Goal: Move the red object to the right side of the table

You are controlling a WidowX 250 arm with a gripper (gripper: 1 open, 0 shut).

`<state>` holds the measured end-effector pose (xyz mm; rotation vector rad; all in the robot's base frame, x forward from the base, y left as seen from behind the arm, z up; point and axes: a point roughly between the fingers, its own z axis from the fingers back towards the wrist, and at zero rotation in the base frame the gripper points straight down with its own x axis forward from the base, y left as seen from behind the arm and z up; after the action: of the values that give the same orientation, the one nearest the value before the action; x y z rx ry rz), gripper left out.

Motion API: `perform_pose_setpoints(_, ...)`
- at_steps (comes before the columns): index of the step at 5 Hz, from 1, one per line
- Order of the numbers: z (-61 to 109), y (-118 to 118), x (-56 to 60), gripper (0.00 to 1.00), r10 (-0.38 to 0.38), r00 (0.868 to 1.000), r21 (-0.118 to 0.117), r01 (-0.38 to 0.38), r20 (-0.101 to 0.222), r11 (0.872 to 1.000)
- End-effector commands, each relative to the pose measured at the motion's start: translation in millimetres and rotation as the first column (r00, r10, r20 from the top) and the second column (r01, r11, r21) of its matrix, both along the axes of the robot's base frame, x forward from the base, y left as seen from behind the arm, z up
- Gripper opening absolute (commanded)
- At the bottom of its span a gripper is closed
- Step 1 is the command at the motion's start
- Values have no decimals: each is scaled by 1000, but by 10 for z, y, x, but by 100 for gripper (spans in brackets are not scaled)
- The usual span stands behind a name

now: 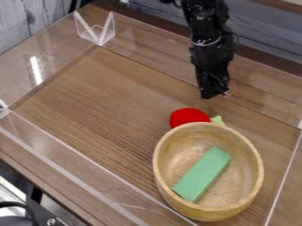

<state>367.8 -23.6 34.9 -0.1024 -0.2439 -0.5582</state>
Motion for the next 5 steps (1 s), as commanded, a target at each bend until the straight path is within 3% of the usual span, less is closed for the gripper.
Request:
perform_pose_setpoints(1, 129, 23, 34, 0, 11, 999, -5, -11, 45, 1000)
perform_pose_setpoints(5, 327, 122, 63, 0, 90, 989, -16, -89, 118, 996)
